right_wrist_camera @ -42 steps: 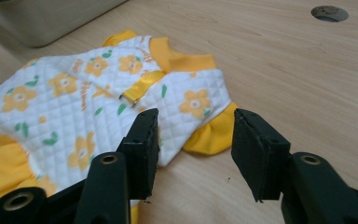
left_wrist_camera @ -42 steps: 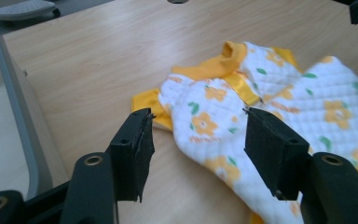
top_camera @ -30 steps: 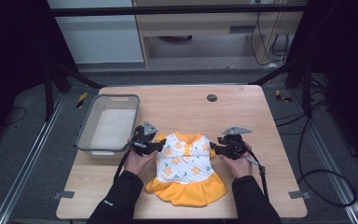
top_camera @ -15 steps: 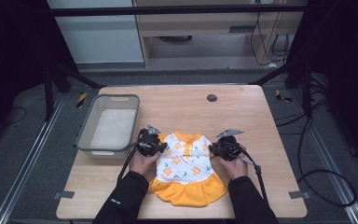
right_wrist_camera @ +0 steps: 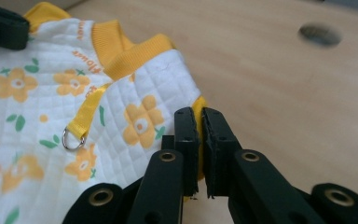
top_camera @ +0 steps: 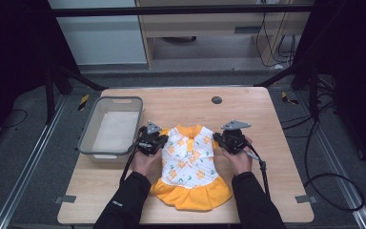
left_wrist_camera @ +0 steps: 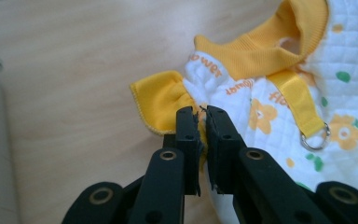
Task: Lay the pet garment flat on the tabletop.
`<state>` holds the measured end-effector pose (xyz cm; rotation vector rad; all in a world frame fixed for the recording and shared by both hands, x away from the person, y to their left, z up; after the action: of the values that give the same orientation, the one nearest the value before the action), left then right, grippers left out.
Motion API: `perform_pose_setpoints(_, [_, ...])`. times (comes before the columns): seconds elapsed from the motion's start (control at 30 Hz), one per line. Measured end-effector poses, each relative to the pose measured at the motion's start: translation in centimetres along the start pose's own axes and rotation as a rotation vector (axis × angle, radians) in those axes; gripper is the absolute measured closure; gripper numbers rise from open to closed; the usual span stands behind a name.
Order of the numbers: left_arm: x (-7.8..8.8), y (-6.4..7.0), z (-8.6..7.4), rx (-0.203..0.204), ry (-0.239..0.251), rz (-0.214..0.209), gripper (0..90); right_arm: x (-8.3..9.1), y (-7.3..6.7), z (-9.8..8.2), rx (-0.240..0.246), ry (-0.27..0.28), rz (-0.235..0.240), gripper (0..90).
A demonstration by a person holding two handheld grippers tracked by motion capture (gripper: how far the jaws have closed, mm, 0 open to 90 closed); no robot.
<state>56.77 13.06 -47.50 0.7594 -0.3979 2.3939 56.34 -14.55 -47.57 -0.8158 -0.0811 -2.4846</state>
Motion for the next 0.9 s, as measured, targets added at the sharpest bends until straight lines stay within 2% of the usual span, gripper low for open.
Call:
perform_pose_setpoints(0.07, [-0.2,-0.3,0.5,0.002,0.007,0.021,81.1,-0.1,0.0,1.5,0.039,0.063,-0.055,83.9])
perform_pose_setpoints(0.1, [-0.4,-0.6,0.7,-0.008,0.001,0.054,76.9,-0.3,0.0,1.9,0.049,0.079,-0.074,82.0])
perform_pose_setpoints(0.13, [-0.7,-0.8,0.8,0.000,-0.010,0.068,65.6,-0.6,0.1,2.4,0.051,0.084,-0.098,75.1])
perform_pose_setpoints(0.17, [-0.9,-1.0,0.7,0.010,-0.029,0.070,57.9,-0.9,0.3,2.7,0.056,0.076,-0.119,69.7])
perform_pose_setpoints(0.23, [-0.7,-1.3,0.6,0.010,-0.040,0.076,51.0,-1.2,0.6,2.7,0.060,0.057,-0.144,63.8])
perform_pose_setpoints(0.3, [-0.1,-1.5,0.4,0.032,-0.029,0.047,51.1,-0.8,0.7,2.5,0.044,0.060,-0.130,62.2])
perform_pose_setpoints(0.4, [1.1,-1.4,0.2,0.035,-0.018,0.013,51.6,0.3,0.9,2.0,0.030,0.057,-0.104,61.2])
perform_pose_setpoints(0.6, [4.6,0.3,-0.4,-0.023,0.021,-0.059,56.7,3.3,0.2,0.5,0.023,0.051,-0.033,66.0])
perform_pose_setpoints(0.67, [5.8,1.3,-0.7,-0.078,0.036,-0.066,62.6,4.4,-0.3,-0.4,0.013,0.039,0.010,68.4])
perform_pose_setpoints(0.9, [6.5,3.0,-1.1,-0.100,0.042,-0.115,74.6,6.3,-1.5,-2.1,0.017,0.032,0.065,80.7])
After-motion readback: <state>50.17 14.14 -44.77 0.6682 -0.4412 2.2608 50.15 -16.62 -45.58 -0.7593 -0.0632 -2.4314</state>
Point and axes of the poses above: each handheld gripper's, and its own axes: x roughly backward along the jaws, z roughly out of its top, y roughly to its right, the point moved 3 cm from there along -x, roughly forward along the jaws, and after that the axes turned 7 degrees about -x, right-handed, at the moved point
